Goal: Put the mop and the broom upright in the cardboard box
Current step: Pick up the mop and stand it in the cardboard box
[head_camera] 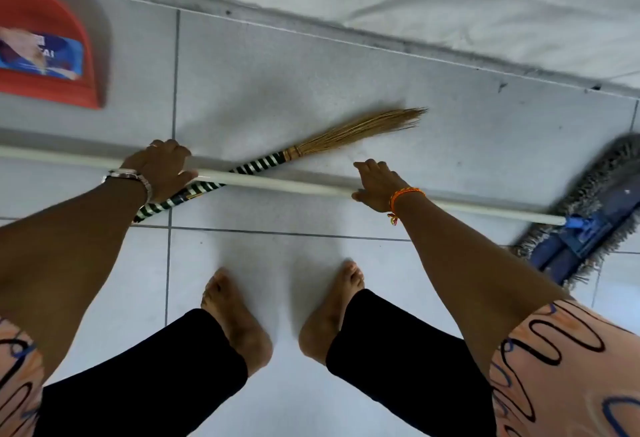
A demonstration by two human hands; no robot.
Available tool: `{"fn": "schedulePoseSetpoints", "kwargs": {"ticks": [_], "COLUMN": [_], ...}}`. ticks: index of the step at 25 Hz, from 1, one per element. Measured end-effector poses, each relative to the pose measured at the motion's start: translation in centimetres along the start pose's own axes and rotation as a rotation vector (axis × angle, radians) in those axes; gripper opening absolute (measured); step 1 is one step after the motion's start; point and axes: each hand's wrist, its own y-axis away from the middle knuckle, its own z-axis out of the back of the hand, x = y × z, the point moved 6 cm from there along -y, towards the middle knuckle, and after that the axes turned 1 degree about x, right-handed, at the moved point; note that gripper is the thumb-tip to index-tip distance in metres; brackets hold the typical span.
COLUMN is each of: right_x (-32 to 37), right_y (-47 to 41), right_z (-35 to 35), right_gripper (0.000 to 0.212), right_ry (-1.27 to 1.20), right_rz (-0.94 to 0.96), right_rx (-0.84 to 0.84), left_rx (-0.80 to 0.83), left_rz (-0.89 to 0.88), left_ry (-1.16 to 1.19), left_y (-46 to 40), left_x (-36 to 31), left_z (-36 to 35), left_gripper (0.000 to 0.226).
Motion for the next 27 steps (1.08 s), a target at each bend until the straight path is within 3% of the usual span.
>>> {"fn": "schedulePoseSetpoints", "kwargs": {"ticks": [3,6,8,12,16,21,22,25,27], "right_x": [0.1,0.2,0.4,0.9,2.2,5.3,5.8,8.8,11.2], "right_y": [-1.8,-2.0,-0.8,5.0,14.8,27.1,28.9,34.7,38.6], "right_z": [-2.9,-4.5,-3.6,1.5,9.6,24.2,27.2,35.1,39.8], "right_gripper": [0.062,0.038,0.025,0.021,0.016,0.018,0.022,0.026,0.014], "right_ry": [0.014,-0.026,-0.03,0.003,0.006,-0.144,-0.204,-0.251,-0.322], "right_rz": [0.015,0.022,0.048,0.089,0.136,0.125,0.102,0.153,0.179], "right_rx": [0.167,0.243,0.216,0.163,0.093,-0.027,-0.058,-0.188,-0.276], "left_rx": [0.067,0.095,0.039,-0.232,-0.39,-0.986,-1.07,-1.228,-1.423], "left_rz": [0.018,-0.033,-0.076,-0.167,-0.13,-0.034,0.024,0.29,0.294], "left_ry": [-0.014,0.035,0.015,-0.178,-0.28,-0.342,-0.294,0.063,0.43], "left_y": [-0.4,0.5,2.4,10.0,20.8,35.0,37.0,42.6,47.3], "left_x": [1.1,1.3,0.8,-1.9,-5.8,-11.3,-12.2,-14.5,-16.2], "left_z": [-1.9,-1.9,0.5,8.7,20.3,42.2,46.4,58.6,65.7], "left_gripper": [0.045,0.04,0.041,0.047,0.044,0.036,0.038,0.075,0.091]}}
